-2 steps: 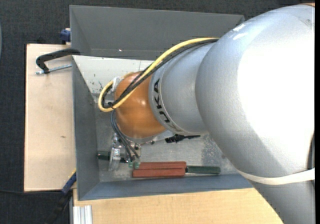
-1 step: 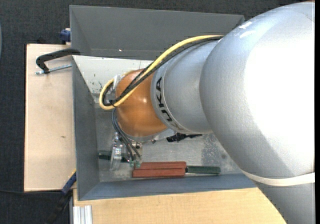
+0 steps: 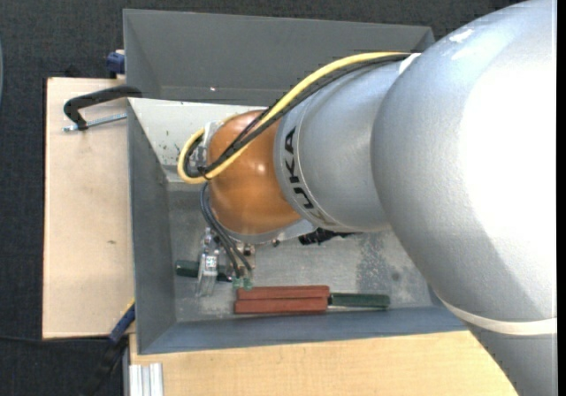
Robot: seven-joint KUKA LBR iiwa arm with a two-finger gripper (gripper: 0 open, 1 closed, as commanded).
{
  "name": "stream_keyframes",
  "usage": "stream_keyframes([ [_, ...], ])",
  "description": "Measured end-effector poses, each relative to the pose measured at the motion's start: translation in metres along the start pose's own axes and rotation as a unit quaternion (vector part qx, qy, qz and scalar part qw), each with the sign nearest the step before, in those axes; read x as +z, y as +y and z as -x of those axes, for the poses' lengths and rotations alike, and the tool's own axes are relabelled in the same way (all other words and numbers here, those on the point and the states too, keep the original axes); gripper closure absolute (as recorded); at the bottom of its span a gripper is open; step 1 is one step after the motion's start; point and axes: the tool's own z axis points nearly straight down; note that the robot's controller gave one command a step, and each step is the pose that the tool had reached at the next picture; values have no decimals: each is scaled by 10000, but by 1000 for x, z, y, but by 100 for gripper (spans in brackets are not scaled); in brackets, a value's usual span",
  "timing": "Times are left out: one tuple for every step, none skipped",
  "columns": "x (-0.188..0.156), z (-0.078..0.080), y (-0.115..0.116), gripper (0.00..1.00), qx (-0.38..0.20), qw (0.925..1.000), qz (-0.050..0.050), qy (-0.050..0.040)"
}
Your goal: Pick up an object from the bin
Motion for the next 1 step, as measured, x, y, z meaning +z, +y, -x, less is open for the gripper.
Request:
stream_keyframes([
  [-19,2,1,100,2,10000,27,-47],
])
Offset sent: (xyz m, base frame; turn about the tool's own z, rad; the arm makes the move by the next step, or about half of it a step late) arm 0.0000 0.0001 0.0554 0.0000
